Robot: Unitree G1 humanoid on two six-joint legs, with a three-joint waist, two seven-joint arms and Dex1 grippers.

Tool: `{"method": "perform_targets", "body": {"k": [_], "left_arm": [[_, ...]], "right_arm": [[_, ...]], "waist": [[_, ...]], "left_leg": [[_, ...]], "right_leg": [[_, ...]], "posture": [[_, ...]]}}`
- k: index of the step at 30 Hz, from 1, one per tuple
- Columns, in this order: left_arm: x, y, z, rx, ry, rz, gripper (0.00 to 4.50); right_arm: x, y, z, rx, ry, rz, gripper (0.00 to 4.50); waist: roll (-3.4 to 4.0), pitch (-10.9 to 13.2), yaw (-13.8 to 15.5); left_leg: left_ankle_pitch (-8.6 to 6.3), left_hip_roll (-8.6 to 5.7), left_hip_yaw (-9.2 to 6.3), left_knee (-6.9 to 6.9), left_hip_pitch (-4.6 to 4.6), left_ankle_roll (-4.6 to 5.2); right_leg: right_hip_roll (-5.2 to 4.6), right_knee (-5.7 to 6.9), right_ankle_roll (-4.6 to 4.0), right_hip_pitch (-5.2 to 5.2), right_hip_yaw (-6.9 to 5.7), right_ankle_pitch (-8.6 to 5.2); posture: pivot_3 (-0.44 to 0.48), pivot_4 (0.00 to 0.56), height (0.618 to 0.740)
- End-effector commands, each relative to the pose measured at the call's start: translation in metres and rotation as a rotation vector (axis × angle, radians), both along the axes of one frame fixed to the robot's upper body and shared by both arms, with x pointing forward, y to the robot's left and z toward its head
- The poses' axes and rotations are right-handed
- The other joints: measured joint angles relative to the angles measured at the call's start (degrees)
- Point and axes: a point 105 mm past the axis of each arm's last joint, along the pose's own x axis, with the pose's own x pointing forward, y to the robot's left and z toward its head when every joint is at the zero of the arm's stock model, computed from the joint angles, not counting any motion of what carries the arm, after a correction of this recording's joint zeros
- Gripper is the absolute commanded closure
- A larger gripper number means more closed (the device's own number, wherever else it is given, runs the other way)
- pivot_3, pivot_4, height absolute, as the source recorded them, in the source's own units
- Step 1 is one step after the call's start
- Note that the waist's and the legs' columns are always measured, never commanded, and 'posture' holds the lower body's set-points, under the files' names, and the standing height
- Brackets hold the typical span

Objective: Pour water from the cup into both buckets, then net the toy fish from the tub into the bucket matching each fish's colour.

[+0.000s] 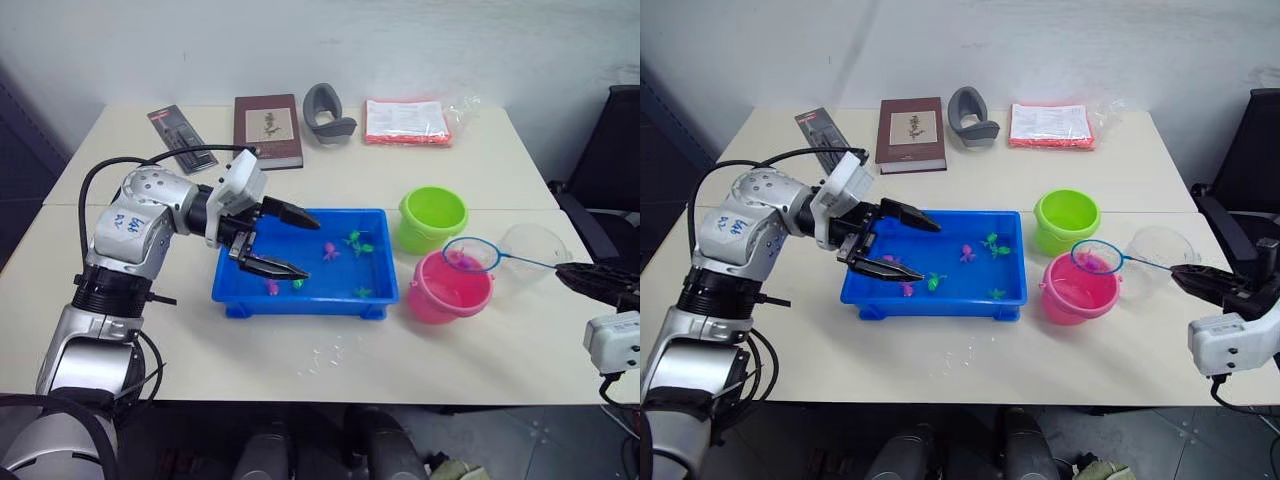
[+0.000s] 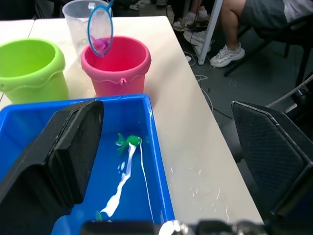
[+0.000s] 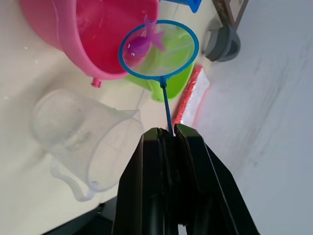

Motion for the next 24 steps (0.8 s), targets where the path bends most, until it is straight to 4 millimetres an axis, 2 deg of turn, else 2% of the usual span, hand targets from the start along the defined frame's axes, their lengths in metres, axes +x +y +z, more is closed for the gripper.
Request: {"method": "perform_targets", "body": {"k": [1,3,6,10,12,14,16,18,21,22,24], "left_arm": [[-0.001,-0.002,0.005,0.001,-0.036,-0.023,0.03],[-0.002,-0.002,0.003,0.001,-0.037,-0.026,0.03],[-0.002,-0.002,0.002,0.008,-0.043,-0.026,0.03],[-0.001,-0.002,0.004,0.007,-0.046,-0.021,0.03],[0.0,-0.002,0.005,0.007,-0.046,-0.018,0.03],[0.002,-0.001,0.005,0.012,-0.047,-0.004,0.03],[0.005,0.004,0.003,0.025,-0.042,0.022,0.03],[0.01,0.012,0.0,0.032,-0.014,0.067,0.03],[0.017,0.037,-0.012,0.037,0.044,0.194,0.03],[0.018,0.042,-0.015,0.039,0.048,0.22,0.03],[0.015,0.053,-0.018,0.038,0.051,0.28,0.03]], "right_arm": [[-0.004,0.004,0.009,-0.056,-0.051,0.046,4.5],[0.0,0.0,0.013,-0.038,-0.07,0.016,4.5],[-0.007,0.011,-0.009,-0.128,0.021,0.102,4.5],[0.01,0.003,0.021,-0.064,-0.097,0.027,4.5],[0.006,0.012,0.008,-0.099,-0.032,0.082,4.5],[0.007,0.012,0.011,-0.052,-0.032,0.07,4.5],[0.015,0.008,0.027,0.022,-0.07,0.029,4.5],[0.02,0.019,0.036,0.214,-0.042,0.035,4.5],[0.038,0.048,0.046,0.47,0.026,0.055,4.5],[0.041,0.055,0.047,0.523,0.049,0.055,4.5],[0.053,0.074,0.031,0.636,0.209,0.032,4.5]], "waist": [[0.0,0.0,-0.03],[0.0,0.0,-0.2],[0.0,0.0,-0.42],[0.0,0.0,-0.9],[-0.01,0.0,-0.86],[-0.06,0.0,-0.72],[-0.06,0.0,-0.7],[-0.08,0.01,-0.91],[-0.11,0.01,-1.44],[-0.11,0.02,-1.84],[-0.17,0.02,-2.31]], "left_leg": [[0.0,0.0,0.0,0.0,-0.01,0.0],[0.0,0.0,0.0,0.0,-0.01,0.0],[0.0,0.0,0.0,0.01,0.0,0.01],[0.01,-0.02,0.1,0.02,0.01,0.05],[0.01,-0.02,0.19,0.02,0.12,0.06],[0.02,0.02,0.12,-0.02,0.16,0.02],[0.02,0.03,0.12,-0.03,0.15,0.0],[0.02,0.0,0.15,0.0,0.15,0.03],[0.01,0.03,0.18,0.0,0.25,0.03],[0.02,0.05,0.22,-0.01,0.3,0.02],[0.04,0.1,0.18,-0.05,0.36,-0.03]], "right_leg": [[0.0,0.0,0.0,0.0,0.0,0.0],[0.0,0.0,0.0,0.0,0.03,0.0],[0.0,0.02,0.0,0.0,0.06,0.0],[0.0,0.05,0.05,0.0,0.18,0.03],[0.01,0.11,0.05,0.01,0.28,0.03],[0.08,0.11,0.0,0.01,0.26,0.0],[0.08,0.13,-0.02,0.01,0.26,-0.01],[0.05,0.15,-0.01,0.01,0.28,0.0],[0.05,0.18,0.01,0.03,0.32,0.01],[0.06,0.22,0.0,0.03,0.34,0.0],[0.05,0.3,-0.08,0.03,0.31,-0.04]], "posture": [[0.0,0.15,0.74],[0.0,0.15,0.74],[0.0,0.15,0.74],[0.0,0.15,0.74],[0.0,0.15,0.74],[0.0,0.15,0.74],[0.0,0.15,0.74],[0.0,0.15,0.74],[0.0,0.15,0.74],[0.0,0.15,0.74],[0.0,0.15,0.74]]}}
